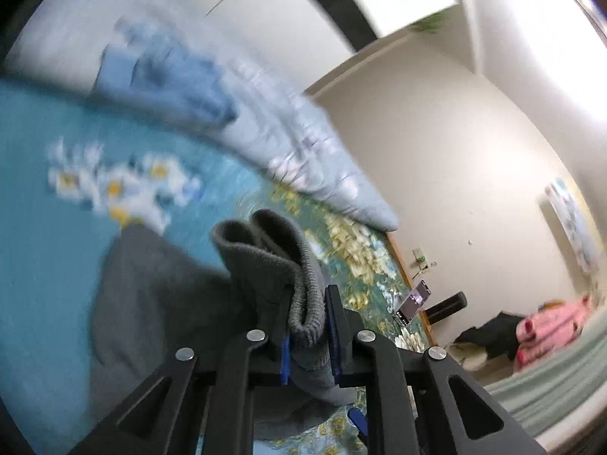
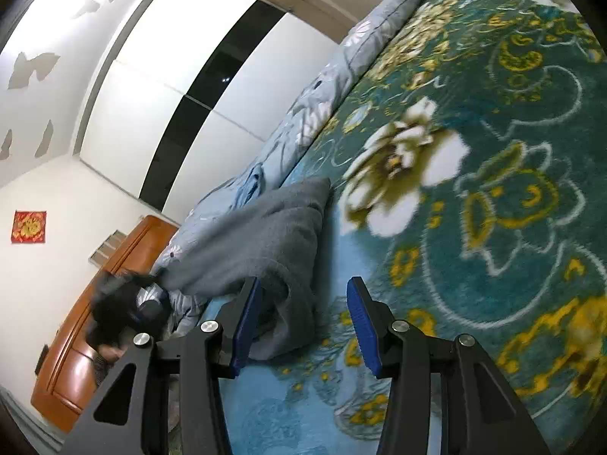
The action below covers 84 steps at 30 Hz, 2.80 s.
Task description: Fold clothes
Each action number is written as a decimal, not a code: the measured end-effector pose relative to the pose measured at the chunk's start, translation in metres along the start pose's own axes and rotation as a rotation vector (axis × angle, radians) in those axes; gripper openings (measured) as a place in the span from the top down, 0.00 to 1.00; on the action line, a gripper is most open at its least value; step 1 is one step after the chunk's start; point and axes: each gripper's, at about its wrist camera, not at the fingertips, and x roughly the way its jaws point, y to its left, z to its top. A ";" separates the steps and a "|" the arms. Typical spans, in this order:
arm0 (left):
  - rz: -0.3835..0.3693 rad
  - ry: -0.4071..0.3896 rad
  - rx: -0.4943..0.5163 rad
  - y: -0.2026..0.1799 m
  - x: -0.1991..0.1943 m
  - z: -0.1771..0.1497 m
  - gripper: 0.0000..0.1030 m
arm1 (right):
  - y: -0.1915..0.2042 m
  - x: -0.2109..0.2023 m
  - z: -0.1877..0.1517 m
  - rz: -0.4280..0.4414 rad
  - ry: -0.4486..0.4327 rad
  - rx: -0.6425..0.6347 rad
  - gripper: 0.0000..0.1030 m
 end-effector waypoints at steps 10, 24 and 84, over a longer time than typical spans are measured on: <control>0.108 0.091 -0.209 0.117 0.006 -0.051 0.79 | 0.009 0.021 0.000 -0.052 0.060 -0.056 0.53; 0.108 0.164 0.184 0.028 0.064 0.010 0.50 | 0.063 0.058 0.008 -0.124 0.119 -0.366 0.64; 0.083 0.245 -0.074 0.102 0.027 -0.039 0.34 | 0.050 0.067 0.008 -0.170 0.222 -0.362 0.98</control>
